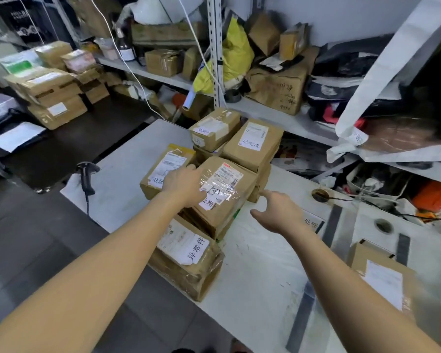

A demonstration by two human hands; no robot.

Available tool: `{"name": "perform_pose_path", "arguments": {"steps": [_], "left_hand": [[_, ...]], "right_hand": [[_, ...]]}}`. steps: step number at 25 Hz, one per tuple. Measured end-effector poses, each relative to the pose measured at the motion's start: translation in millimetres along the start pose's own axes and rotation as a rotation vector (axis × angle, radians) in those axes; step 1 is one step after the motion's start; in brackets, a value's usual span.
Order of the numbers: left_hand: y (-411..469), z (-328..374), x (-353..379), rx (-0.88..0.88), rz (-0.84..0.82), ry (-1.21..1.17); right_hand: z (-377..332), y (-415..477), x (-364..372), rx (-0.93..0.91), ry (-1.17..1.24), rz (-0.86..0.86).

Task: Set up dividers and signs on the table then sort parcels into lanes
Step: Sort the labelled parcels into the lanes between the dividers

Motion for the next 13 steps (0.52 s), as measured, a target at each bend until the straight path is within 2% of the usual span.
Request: {"name": "perform_pose_path", "arguments": {"steps": [4, 9, 13], "left_hand": [[38.4, -28.8, 18.3, 0.001, -0.033, -0.168], [70.7, -47.0, 61.5, 0.063, -0.122, -0.486], [81.9, -57.7, 71.6, 0.089, -0.176, -0.656]], "right_hand": [[-17.9, 20.9, 12.7, 0.051, 0.137, -0.001], [-40.1, 33.5, 56.9, 0.250, 0.629, -0.027], [-53.4, 30.0, 74.5, 0.433, 0.931, 0.070]]}}
Point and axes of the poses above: each hand's wrist, its own y-axis towards the middle knuckle, its own x-axis out of the palm, z = x × y, the point moved 5 cm from there along y, towards the middle knuckle, and after that the axes turned 5 degrees about -y, right-handed, at the moved point
